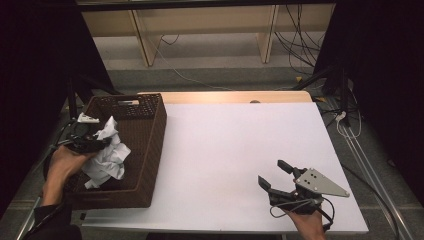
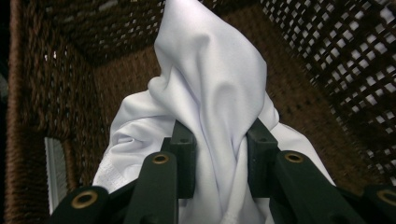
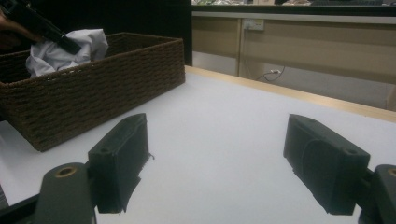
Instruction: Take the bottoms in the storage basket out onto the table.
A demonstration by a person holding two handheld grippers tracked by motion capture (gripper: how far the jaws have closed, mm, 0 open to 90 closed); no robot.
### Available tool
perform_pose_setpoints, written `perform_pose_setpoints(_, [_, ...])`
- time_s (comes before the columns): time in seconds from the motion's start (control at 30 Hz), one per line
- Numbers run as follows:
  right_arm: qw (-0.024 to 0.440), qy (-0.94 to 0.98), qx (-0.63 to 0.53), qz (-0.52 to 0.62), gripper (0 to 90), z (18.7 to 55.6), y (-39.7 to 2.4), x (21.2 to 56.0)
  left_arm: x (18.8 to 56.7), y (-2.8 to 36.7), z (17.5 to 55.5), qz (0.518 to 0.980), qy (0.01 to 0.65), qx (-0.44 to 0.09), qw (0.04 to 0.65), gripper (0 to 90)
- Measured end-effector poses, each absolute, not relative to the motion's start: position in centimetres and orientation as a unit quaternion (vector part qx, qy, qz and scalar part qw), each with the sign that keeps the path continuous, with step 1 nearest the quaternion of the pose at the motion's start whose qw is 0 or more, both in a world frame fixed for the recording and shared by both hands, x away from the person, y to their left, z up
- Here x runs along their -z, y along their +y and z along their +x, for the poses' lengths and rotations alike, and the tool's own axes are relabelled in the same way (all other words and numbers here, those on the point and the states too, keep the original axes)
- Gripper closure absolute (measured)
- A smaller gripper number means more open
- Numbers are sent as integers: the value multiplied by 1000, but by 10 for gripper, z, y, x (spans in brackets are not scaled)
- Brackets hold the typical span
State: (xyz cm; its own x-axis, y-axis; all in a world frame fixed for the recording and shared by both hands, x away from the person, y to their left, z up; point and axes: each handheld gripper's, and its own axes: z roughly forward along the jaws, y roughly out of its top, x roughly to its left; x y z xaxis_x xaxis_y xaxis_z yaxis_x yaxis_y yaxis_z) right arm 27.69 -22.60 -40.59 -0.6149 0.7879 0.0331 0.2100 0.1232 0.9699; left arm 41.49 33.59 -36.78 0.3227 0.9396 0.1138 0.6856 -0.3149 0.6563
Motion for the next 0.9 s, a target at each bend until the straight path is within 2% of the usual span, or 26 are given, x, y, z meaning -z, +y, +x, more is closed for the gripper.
perform_pose_setpoints(0.1, [258, 703, -560, 355, 231, 277, -226, 406, 362, 335, 413, 765, 525, -248, 279, 706])
perform_pose_setpoints(0.27, [259, 703, -559, 355, 231, 277, -226, 405, 352, 338, 409, 745, 527, -219, 345, 707])
perform_pose_setpoints(0.9, [259, 704, -558, 355, 233, 276, -226, 405, 325, 314, 399, 731, 499, -194, 423, 708])
